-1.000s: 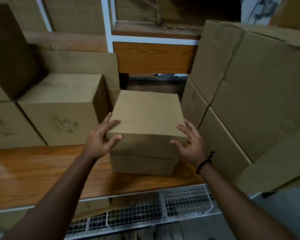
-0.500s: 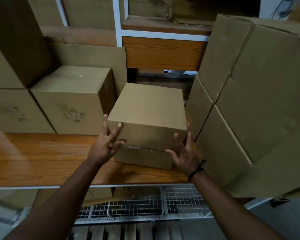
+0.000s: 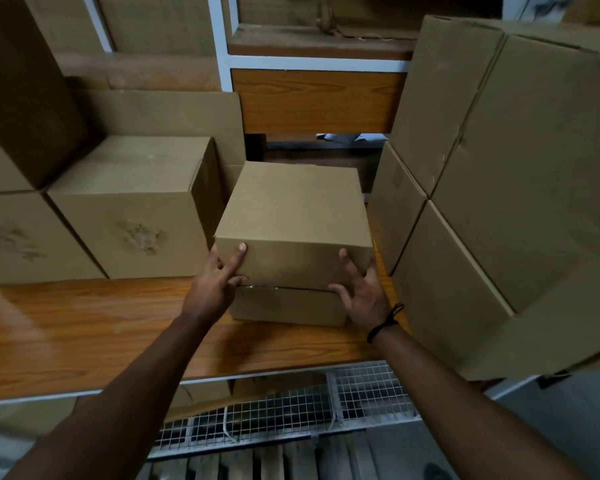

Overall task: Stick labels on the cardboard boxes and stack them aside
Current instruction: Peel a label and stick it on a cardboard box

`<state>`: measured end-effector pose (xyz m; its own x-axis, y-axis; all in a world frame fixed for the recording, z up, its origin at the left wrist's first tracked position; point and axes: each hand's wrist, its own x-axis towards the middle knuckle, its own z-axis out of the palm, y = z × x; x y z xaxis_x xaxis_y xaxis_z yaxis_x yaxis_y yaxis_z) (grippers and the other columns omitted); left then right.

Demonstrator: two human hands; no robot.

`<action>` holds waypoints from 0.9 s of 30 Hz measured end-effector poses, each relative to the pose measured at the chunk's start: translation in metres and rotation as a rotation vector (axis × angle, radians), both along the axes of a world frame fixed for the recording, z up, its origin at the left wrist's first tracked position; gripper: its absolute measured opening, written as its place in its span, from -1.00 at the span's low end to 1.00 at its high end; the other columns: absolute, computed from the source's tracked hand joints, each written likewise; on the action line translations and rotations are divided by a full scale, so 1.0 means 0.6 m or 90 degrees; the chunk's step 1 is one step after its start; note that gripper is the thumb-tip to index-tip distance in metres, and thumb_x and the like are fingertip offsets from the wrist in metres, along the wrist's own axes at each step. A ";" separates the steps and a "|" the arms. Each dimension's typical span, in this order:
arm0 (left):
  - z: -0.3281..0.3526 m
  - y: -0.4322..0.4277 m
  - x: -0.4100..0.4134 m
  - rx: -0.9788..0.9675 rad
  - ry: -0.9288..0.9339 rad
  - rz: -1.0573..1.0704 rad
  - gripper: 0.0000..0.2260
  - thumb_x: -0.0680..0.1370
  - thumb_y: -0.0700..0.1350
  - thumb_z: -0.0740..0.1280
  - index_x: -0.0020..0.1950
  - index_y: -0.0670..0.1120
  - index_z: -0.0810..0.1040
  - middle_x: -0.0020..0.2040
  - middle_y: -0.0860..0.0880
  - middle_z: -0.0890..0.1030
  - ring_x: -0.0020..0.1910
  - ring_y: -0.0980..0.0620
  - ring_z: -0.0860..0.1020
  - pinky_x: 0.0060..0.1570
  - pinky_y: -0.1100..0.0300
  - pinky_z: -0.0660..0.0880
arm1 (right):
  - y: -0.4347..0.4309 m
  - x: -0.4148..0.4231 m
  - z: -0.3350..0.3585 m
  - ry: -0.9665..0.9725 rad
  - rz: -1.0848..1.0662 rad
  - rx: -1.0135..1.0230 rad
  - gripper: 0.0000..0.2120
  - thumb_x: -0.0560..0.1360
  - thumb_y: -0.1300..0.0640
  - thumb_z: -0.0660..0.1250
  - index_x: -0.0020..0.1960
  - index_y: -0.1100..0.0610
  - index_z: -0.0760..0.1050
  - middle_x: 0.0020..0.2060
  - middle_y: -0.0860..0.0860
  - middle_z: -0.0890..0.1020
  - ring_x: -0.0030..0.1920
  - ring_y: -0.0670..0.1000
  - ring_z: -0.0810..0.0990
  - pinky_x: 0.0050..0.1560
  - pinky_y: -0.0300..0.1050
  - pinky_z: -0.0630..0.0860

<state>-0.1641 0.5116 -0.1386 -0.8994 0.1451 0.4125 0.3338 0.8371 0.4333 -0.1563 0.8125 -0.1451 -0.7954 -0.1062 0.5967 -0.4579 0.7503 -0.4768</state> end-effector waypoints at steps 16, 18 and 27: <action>0.118 -0.030 -0.063 0.145 -0.007 -0.148 -0.07 0.27 0.48 0.36 0.55 0.12 0.24 0.60 0.07 -0.02 0.53 -0.06 0.15 0.36 -0.12 0.29 | 0.036 -0.031 0.166 -0.222 0.016 0.021 -0.17 0.26 -0.17 0.54 0.46 -0.11 0.31 0.55 -0.03 0.08 0.49 0.00 0.15 0.39 -0.02 0.17; 0.121 -0.029 -0.071 0.104 -0.035 -0.155 -0.10 0.24 0.51 0.34 0.48 0.07 0.39 0.59 0.05 0.11 0.50 0.06 0.17 0.39 -0.02 0.26 | 0.039 -0.034 0.158 -0.240 0.025 0.054 -0.21 0.28 -0.18 0.53 0.44 -0.10 0.33 0.55 -0.04 0.10 0.51 0.03 0.14 0.44 0.09 0.20; 0.149 -0.031 -0.095 0.019 -0.115 -0.153 -0.15 0.24 0.54 0.29 0.43 0.14 0.41 0.57 0.04 0.24 0.58 -0.02 0.02 0.45 -0.25 0.17 | 0.042 -0.058 0.200 -0.321 0.031 -0.001 -0.14 0.26 -0.62 0.05 0.32 -0.09 0.48 0.50 0.01 0.22 0.46 0.10 0.24 0.37 0.25 0.31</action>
<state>-0.2210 0.4927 -0.0491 -0.8997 0.3530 0.2568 0.4365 0.7291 0.5272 -0.1911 0.8379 -0.0252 -0.9787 -0.1501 0.1398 -0.2051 0.7330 -0.6486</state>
